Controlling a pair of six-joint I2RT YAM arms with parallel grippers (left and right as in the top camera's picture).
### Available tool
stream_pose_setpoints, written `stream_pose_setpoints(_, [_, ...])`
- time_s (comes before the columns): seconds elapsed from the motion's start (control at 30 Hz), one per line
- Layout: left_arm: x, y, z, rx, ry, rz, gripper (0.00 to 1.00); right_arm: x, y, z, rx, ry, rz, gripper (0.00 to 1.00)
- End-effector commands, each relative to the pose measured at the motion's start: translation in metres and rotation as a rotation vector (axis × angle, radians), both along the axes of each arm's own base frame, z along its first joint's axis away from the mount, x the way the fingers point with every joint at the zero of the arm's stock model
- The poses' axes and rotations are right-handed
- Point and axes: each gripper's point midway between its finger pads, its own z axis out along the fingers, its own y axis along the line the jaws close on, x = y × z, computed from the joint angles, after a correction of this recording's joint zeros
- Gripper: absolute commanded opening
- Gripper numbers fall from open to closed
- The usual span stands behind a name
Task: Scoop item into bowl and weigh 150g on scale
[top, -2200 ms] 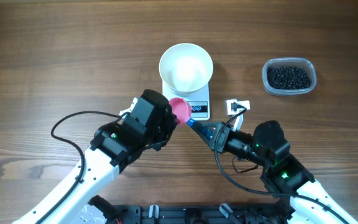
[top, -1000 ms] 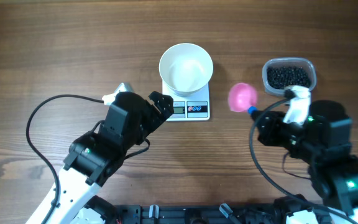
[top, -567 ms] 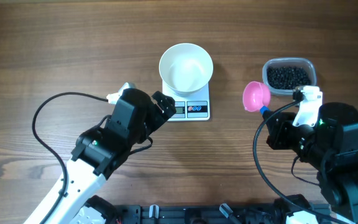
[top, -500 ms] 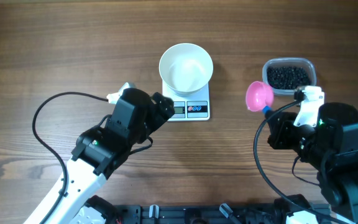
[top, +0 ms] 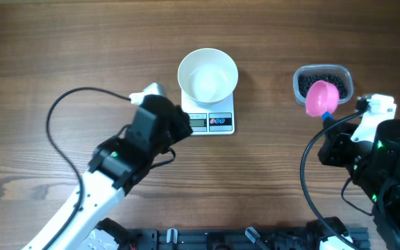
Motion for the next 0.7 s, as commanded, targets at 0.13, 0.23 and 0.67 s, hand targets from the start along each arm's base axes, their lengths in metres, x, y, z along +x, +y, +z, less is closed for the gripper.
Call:
stream_pose_setpoints(0.13, [-0.003,-0.024,-0.056,0.297,0.0,-0.168,0.04,0.011,-0.007,0.005,0.004,-0.004,-0.068,0.04])
stream_pose_setpoints(0.23, [-0.003,-0.037,-0.077,0.384,-0.015,-0.241,0.04,0.017,-0.006,0.003,0.009,0.001,-0.072,0.04])
stream_pose_setpoints(0.67, [0.017,-0.07,-0.139,0.525,-0.074,-0.37,0.04,0.03,-0.004,-0.008,0.005,0.046,-0.078,0.04])
